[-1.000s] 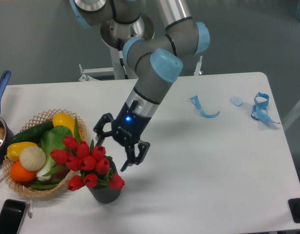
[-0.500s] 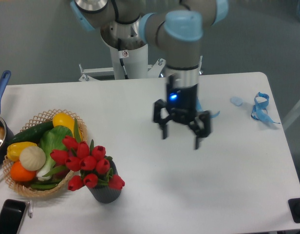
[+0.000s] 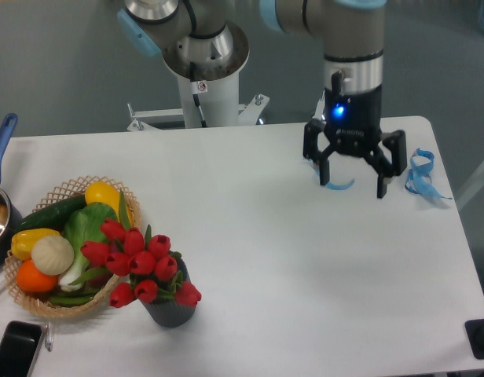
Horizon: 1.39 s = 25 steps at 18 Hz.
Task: Insert the flowers into the vase
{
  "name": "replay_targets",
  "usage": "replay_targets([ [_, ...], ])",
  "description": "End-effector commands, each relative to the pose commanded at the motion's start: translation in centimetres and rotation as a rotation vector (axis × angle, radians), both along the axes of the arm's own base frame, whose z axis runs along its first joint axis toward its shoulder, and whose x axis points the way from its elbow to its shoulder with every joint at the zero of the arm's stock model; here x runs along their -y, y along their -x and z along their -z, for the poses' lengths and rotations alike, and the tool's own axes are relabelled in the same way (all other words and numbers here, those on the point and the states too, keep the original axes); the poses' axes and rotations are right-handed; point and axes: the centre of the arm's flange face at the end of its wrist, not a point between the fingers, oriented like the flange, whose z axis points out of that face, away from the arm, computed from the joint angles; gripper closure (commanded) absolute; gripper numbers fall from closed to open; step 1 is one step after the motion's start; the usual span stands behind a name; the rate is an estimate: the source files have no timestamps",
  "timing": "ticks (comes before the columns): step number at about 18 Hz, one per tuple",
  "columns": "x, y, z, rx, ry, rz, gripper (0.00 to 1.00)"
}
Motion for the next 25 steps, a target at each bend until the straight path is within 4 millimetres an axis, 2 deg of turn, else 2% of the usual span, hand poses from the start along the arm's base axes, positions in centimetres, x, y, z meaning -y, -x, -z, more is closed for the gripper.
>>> replay_targets([
  [2,0.7,-0.5,-0.2,-0.011,0.030,0.060,0.00],
  [4,2.1,-0.2,-0.5,0.013,0.041,0.043,0.00],
  [10,2.9,-1.0,-1.3,0.019,0.076,0.106,0.00],
  [19,2.6,-1.6,-0.3,0.034,0.085,0.119,0.00],
  [25,2.1,-1.1,0.3,0.038,0.089,0.125,0.00],
])
